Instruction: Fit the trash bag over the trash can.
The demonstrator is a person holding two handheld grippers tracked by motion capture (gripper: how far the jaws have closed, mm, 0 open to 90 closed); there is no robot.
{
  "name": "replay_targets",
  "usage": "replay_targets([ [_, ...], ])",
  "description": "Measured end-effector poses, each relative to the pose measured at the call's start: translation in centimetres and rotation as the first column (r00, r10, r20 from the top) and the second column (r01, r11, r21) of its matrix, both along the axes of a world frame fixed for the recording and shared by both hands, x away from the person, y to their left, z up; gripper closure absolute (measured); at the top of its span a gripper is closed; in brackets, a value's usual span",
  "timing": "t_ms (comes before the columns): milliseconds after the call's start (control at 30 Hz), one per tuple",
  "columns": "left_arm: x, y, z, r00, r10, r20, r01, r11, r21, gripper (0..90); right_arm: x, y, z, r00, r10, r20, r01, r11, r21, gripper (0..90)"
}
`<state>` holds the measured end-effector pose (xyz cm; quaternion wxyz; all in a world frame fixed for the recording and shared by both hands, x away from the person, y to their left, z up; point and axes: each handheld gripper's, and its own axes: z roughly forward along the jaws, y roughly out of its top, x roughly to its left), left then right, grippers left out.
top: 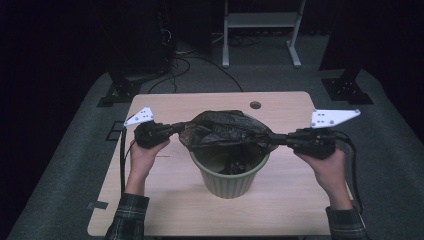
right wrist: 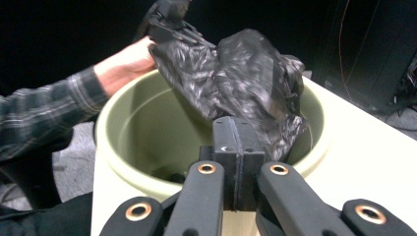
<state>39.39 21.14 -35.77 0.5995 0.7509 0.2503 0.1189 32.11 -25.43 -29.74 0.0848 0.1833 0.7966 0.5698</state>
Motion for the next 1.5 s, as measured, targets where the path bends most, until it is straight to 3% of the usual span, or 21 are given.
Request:
replay_targets([
  [167,-0.1,0.3,0.1,1.0000,0.005,0.004,-0.005,1.0000,-0.004,89.7,-1.4,-2.6,0.1,0.9998,-0.018,0.008,0.018,1.000,0.025,90.0],
  [433,-0.1,0.4,0.3,1.0000,0.004,0.008,-0.004,0.9999,-0.012,89.7,-2.4,-4.7,-1.9,0.9979,-0.049,-0.043,0.049,0.999,-0.004,89.8],
  [467,-0.2,0.3,0.3,0.9999,0.004,0.010,-0.004,0.9999,-0.011,89.7,-2.5,-4.6,-1.9,0.9981,-0.051,-0.034,0.051,0.999,-0.002,84.9],
  [533,-0.2,0.2,0.4,0.9999,-0.003,0.013,0.003,0.9999,-0.012,89.7,-2.6,-4.5,-1.4,0.9985,-0.048,-0.025,0.048,0.999,0.015,72.6],
  [733,-0.4,-0.1,0.7,0.9996,-0.016,0.023,0.016,0.9999,-0.004,89.7,-2.8,-3.2,1.8,0.9971,-0.049,0.059,0.047,0.998,0.034,64.6],
  [900,-0.4,-0.3,0.7,0.9995,-0.021,0.024,0.021,0.9998,-0.005,89.7,-2.3,-1.8,3.7,0.9932,-0.045,0.108,0.038,0.997,0.062,59.8],
  [1033,-0.4,-0.4,0.7,0.9993,-0.027,0.027,0.027,0.9996,-0.001,89.7,-0.9,0.3,4.1,0.9932,-0.039,0.109,0.037,0.999,0.025,57.1],
  [1100,-0.4,-0.4,0.8,0.9992,-0.030,0.026,0.030,0.9995,-0.002,89.7,0.4,1.8,3.6,0.9950,-0.033,0.095,0.035,0.999,-0.027,56.6],
  [1200,-0.4,-0.5,0.8,0.9989,-0.035,0.029,0.035,0.9994,-0.004,89.7,1.7,2.9,2.9,0.9965,-0.040,0.073,0.046,0.996,-0.072,58.8],
  [1267,-0.5,-0.5,0.8,0.9989,-0.036,0.030,0.036,0.9994,-0.004,89.7,2.6,3.4,2.3,0.9975,-0.039,0.059,0.045,0.995,-0.094,74.9],
  [1367,-0.5,-0.5,0.9,0.9989,-0.036,0.031,0.036,0.9993,-0.006,89.6,3.6,3.8,1.8,0.9972,-0.048,0.058,0.054,0.994,-0.098,89.4],
  [1500,-0.5,-0.6,0.9,0.9986,-0.041,0.035,0.041,0.9991,-0.007,89.7,5.1,3.6,1.4,0.9958,-0.084,0.038,0.087,0.992,-0.092,90.0],
])
